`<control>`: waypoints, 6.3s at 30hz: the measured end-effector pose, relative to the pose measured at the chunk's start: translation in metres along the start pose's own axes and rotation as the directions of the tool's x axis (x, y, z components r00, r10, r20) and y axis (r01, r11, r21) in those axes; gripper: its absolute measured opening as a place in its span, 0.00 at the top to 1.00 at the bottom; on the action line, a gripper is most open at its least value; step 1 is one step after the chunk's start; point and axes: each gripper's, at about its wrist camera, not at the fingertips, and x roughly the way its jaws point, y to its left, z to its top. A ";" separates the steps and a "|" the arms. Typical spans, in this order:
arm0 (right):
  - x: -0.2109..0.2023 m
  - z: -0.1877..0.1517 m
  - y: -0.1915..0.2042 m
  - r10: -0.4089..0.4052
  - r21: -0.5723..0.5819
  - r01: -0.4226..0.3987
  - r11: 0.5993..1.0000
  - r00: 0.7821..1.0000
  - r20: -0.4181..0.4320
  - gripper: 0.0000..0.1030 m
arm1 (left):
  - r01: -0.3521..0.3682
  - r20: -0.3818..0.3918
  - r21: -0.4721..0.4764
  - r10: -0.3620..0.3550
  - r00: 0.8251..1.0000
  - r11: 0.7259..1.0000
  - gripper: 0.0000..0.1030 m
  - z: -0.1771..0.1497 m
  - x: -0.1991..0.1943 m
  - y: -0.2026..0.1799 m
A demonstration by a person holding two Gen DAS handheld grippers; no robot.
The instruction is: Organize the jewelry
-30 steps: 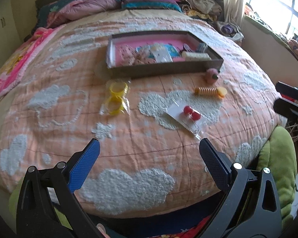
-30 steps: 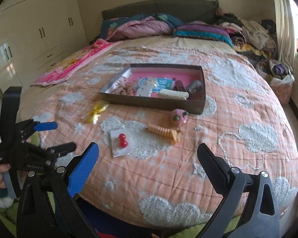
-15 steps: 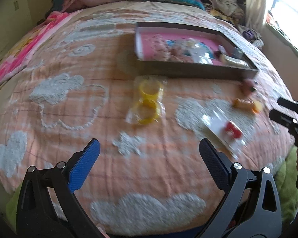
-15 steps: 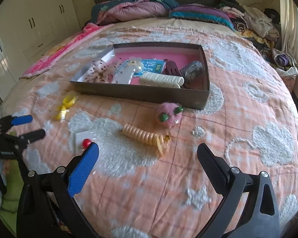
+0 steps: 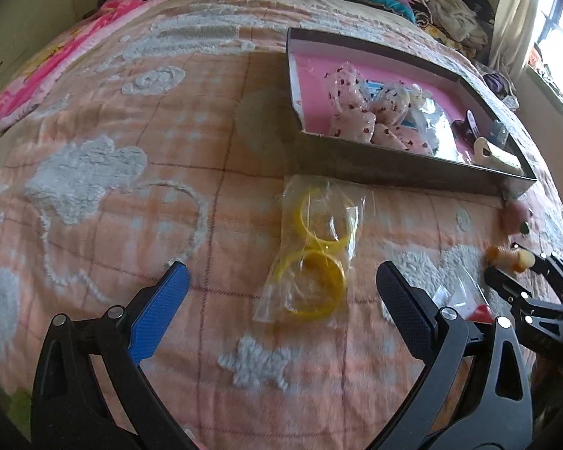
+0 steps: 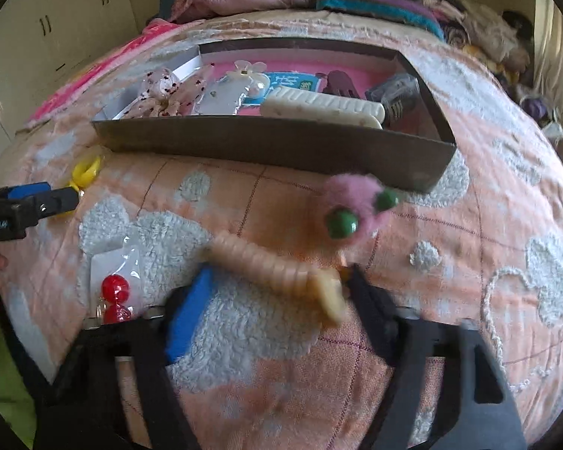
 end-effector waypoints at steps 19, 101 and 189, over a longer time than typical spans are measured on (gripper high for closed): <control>-0.058 -0.015 -0.015 0.104 0.042 -0.107 0.993 0.992 0.073 0.90 | 0.020 0.089 0.117 -0.030 0.996 0.993 0.71 -0.003 -0.030 -0.024; -0.033 0.104 -0.089 0.037 0.206 -0.056 0.977 0.995 0.095 0.57 | 0.074 0.113 0.236 -0.103 0.988 0.969 0.69 0.097 -0.007 -0.110; -0.068 0.006 -0.058 0.009 0.137 -0.021 0.990 0.997 0.083 0.05 | 0.114 -0.069 0.375 -0.095 0.993 0.920 0.09 -0.066 -0.020 -0.113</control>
